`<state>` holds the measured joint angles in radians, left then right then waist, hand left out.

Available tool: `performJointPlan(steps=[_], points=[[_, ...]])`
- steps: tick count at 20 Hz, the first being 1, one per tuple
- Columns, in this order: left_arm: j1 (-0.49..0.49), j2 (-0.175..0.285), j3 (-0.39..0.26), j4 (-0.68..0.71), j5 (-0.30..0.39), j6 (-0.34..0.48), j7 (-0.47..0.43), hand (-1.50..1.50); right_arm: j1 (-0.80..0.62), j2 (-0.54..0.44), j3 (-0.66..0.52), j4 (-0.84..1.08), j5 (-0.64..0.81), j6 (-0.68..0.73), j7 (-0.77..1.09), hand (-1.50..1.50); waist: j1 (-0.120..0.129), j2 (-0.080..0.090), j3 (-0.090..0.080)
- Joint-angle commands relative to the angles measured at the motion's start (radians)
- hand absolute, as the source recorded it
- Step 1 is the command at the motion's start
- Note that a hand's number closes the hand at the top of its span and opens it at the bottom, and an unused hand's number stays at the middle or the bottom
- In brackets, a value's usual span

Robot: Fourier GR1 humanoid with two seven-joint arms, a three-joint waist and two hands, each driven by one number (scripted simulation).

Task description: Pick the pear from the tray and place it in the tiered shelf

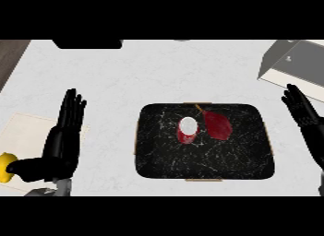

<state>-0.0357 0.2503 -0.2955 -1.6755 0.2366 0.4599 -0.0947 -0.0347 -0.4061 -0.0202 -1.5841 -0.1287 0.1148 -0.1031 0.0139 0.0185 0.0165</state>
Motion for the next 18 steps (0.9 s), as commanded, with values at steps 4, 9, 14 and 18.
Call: performJointPlan(steps=[4,9,14,18], points=[[-0.117,0.086,-0.054,0.100,-0.078,-0.088,0.080,0.00,-0.280,0.063,0.008,0.269,-0.209,0.182,0.129,-1.50,0.032,0.003,-0.013],[-0.095,0.104,-0.084,0.105,-0.078,-0.129,0.081,0.00,-0.238,-0.093,0.013,0.288,0.020,0.075,0.136,1.50,0.028,0.019,-0.028],[-0.178,0.096,-0.092,0.172,-0.088,-0.169,0.121,0.00,-0.394,0.176,-0.077,0.650,-0.004,-0.193,0.008,-1.50,0.034,0.006,-0.012],[-0.190,0.082,-0.075,0.197,-0.068,-0.190,0.119,0.00,-0.445,0.204,-0.187,0.832,-0.118,-0.088,-0.215,-1.50,0.027,0.002,-0.012]])
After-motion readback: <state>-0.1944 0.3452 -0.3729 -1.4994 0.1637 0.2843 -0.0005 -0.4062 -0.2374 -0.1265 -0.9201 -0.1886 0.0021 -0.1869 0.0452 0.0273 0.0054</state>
